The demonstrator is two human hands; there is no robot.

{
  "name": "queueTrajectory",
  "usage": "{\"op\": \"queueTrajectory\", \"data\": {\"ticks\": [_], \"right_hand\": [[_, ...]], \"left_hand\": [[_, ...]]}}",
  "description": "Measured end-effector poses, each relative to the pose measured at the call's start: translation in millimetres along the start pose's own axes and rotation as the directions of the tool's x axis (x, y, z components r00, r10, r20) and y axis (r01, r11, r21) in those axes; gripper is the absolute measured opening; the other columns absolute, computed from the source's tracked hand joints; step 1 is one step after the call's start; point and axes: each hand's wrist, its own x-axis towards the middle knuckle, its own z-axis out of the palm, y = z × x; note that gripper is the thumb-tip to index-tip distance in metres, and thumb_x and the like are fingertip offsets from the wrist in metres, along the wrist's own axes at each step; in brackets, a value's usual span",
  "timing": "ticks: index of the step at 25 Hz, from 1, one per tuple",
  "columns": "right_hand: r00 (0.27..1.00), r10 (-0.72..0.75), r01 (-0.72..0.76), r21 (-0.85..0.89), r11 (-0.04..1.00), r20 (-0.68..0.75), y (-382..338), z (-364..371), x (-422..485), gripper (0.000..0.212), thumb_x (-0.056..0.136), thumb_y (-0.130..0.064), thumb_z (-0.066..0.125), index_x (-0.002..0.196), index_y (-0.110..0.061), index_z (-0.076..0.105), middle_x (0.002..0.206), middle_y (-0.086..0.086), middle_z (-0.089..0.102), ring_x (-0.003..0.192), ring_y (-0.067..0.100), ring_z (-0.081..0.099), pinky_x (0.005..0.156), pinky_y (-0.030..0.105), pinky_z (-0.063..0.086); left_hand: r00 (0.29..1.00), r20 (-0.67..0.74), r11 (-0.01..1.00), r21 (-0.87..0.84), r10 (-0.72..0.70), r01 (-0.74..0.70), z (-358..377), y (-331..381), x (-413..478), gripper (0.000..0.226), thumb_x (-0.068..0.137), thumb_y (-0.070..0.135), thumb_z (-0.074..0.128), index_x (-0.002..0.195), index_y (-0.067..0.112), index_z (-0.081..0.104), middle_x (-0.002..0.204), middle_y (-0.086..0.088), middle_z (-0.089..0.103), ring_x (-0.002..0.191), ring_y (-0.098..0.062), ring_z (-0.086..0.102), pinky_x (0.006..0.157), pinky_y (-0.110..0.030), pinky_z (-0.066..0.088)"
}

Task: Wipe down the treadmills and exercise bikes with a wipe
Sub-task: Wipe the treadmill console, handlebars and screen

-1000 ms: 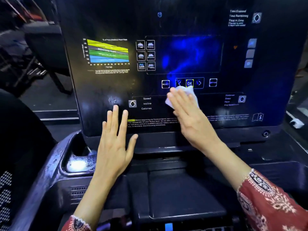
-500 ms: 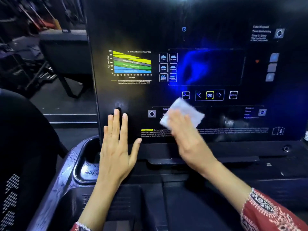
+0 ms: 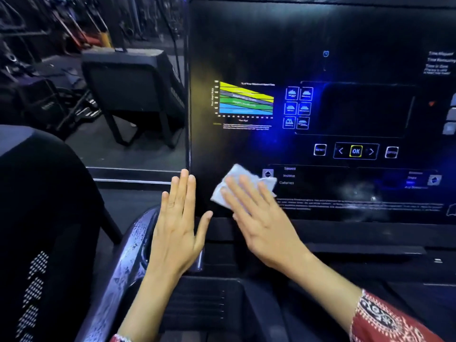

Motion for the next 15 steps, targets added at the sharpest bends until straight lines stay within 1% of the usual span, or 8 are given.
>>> {"op": "queueTrajectory", "data": {"ticks": [2,3,5,7,9,11,13,15], "right_hand": [[0.987,-0.155,0.156,-0.015,0.988,0.039,1.1,1.8,29.4,0.049,0.095,-0.015,0.047,0.144,-0.012,0.041,0.152,0.005,0.036,0.142,0.021,0.028,0.118,0.038,0.014],[0.988,-0.154,0.155,-0.047,0.987,0.022,7.8,-1.4,49.2,0.046,0.098,-0.018,0.044,0.144,-0.014,0.042,0.151,0.004,0.038,0.141,0.019,0.03,0.117,0.037,0.015],[0.997,0.011,-0.018,-0.093,0.996,-0.074,25.1,-10.3,71.6,0.046,0.099,-0.02,0.041,0.144,-0.013,0.041,0.15,0.005,0.04,0.14,0.019,0.032,0.117,0.036,0.016],[0.959,0.245,-0.256,-0.067,0.964,-0.142,36.7,-18.5,57.9,0.049,0.099,-0.021,0.038,0.147,-0.009,0.033,0.153,0.008,0.033,0.143,0.021,0.025,0.118,0.034,0.008],[0.932,0.349,-0.352,-0.013,0.936,-0.101,24.4,-17.5,24.9,0.053,0.101,-0.025,0.033,0.149,-0.007,0.023,0.156,0.007,0.022,0.146,0.023,0.015,0.119,0.033,0.0],[0.964,0.262,-0.263,-0.011,0.965,-0.045,-0.6,-7.7,13.3,0.052,0.103,-0.028,0.029,0.149,-0.006,0.022,0.156,0.005,0.019,0.146,0.024,0.014,0.12,0.035,0.001],[0.991,0.133,-0.134,-0.02,0.991,-0.028,-3.1,-4.4,45.6,0.049,0.103,-0.028,0.029,0.147,-0.007,0.028,0.155,0.005,0.021,0.145,0.025,0.019,0.119,0.037,0.008],[0.985,0.149,-0.15,-0.01,0.989,-0.081,11.1,-13.7,94.2,0.048,0.103,-0.028,0.031,0.147,-0.008,0.032,0.156,0.006,0.024,0.145,0.023,0.02,0.117,0.038,0.013]], "left_hand": [[0.999,0.01,0.999,-0.007,0.04,-0.04,-0.2,-7.0,0.5,0.066,0.1,0.043,0.029,0.152,0.009,0.008,0.16,0.004,-0.005,0.147,-0.018,0.001,0.119,-0.031,0.0],[0.999,0.008,0.999,-0.006,0.053,-0.053,-0.5,-9.3,3.2,0.066,0.099,0.042,0.031,0.152,0.009,0.008,0.16,0.004,-0.005,0.147,-0.018,0.002,0.119,-0.031,0.0],[0.998,-0.006,0.998,-0.013,0.068,-0.068,-2.4,-10.3,11.5,0.067,0.098,0.04,0.033,0.151,0.008,0.01,0.16,-0.001,-0.001,0.147,-0.019,0.003,0.119,-0.031,0.001],[0.997,-0.019,0.996,-0.03,0.081,-0.081,-3.0,-8.1,20.2,0.067,0.098,0.039,0.035,0.151,0.007,0.01,0.159,-0.006,0.005,0.147,-0.02,0.003,0.119,-0.03,0.001],[0.995,-0.031,0.994,-0.055,0.092,-0.094,-2.9,-7.9,26.2,0.068,0.097,0.038,0.036,0.15,0.006,0.01,0.159,-0.007,0.006,0.147,-0.02,0.002,0.119,-0.029,0.0],[0.993,-0.043,0.991,-0.077,0.109,-0.112,-2.9,-9.5,30.4,0.069,0.096,0.038,0.038,0.15,0.006,0.01,0.158,-0.007,0.006,0.147,-0.019,0.002,0.119,-0.029,0.001],[0.99,-0.057,0.987,-0.084,0.13,-0.135,-5.0,-10.1,39.0,0.069,0.096,0.038,0.04,0.15,0.006,0.011,0.158,-0.007,0.007,0.147,-0.018,0.001,0.119,-0.03,0.002],[0.987,-0.082,0.986,-0.079,0.139,-0.146,-8.6,-8.6,54.6,0.069,0.096,0.036,0.04,0.15,0.005,0.011,0.158,-0.008,0.007,0.147,-0.018,0.002,0.119,-0.031,0.003]]}}
